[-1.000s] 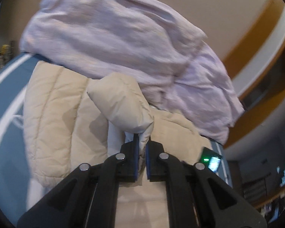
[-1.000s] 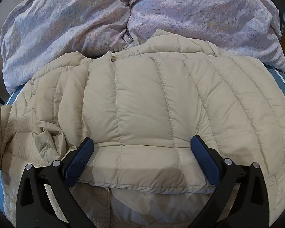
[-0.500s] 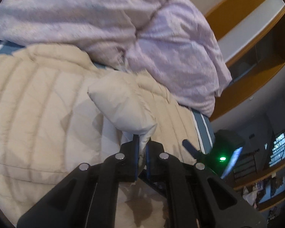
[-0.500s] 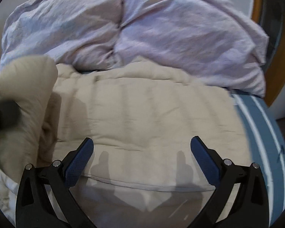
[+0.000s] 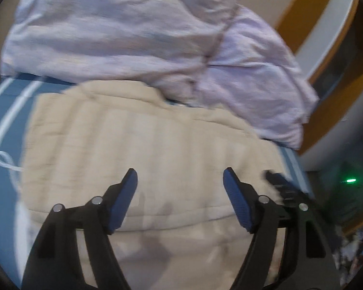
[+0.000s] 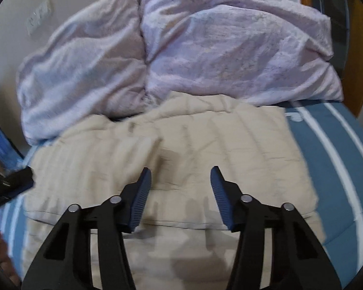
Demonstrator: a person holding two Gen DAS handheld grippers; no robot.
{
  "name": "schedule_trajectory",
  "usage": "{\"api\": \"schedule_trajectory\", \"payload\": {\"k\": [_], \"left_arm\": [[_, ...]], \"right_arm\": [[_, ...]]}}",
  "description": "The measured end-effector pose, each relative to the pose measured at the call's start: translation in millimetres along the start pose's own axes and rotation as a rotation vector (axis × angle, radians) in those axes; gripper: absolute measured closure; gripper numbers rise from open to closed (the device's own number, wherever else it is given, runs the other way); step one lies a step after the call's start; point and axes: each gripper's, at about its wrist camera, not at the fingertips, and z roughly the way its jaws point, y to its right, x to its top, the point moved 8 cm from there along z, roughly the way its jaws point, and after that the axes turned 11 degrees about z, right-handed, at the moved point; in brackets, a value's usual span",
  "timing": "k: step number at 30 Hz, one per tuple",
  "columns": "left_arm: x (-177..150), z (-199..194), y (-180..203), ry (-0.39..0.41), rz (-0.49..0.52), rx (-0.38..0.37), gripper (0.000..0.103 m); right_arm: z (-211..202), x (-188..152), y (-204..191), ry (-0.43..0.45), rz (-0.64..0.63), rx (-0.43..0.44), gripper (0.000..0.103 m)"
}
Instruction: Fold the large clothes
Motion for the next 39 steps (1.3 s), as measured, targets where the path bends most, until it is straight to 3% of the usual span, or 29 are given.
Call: {"api": "schedule_trajectory", "payload": {"k": [5, 8, 12, 19, 22, 24, 25, 26, 31, 39], "left_arm": [[-20.6, 9.6, -41.0, -0.066, -0.007, 0.142, 0.021], [-27.4, 19.0, -52.2, -0.080, -0.006, 0.177, 0.020], [-36.9, 33.7, -72.1, -0.105, 0.002, 0.238, 0.019], [-47.2, 49.9, -91.0, -0.109, 0.012, 0.270, 0.016], [-46.3, 46.4, -89.0, -0.103, 0.009, 0.257, 0.016], [-46.3, 34.5, -86.3, -0.084, 0.002, 0.212, 0.017], [-46.6, 27.7, -85.4, -0.077, 0.001, 0.195, 0.017], [-48.4, 16.7, -86.2, -0.065, 0.004, 0.180, 0.017], [-68.1, -31.8, -92.7, -0.049, 0.021, 0.143, 0.017], [-160.9, -106.2, -116.7, -0.090, 0.016, 0.092, 0.017]], "right_arm": [[17.2, -18.4, -27.9, -0.051, -0.067, 0.030, 0.069], [33.9, -28.0, -32.3, -0.085, -0.091, 0.008, 0.075], [60.4, -35.5, -17.8, -0.127, -0.097, -0.085, 0.078], [79.6, -36.5, 0.6, -0.158, -0.032, -0.067, 0.079], [70.7, -34.0, 1.5, -0.172, -0.018, -0.028, 0.072], [58.0, -28.7, 5.4, -0.167, 0.006, 0.012, 0.050], [45.2, -24.9, 9.0, -0.149, 0.017, 0.037, 0.031], [36.9, -20.9, 10.7, -0.130, 0.014, 0.044, 0.024], [-8.5, -28.0, 33.8, -0.148, -0.030, 0.039, 0.023], [-86.6, -83.4, 118.7, -0.174, 0.000, -0.011, 0.023]]}}
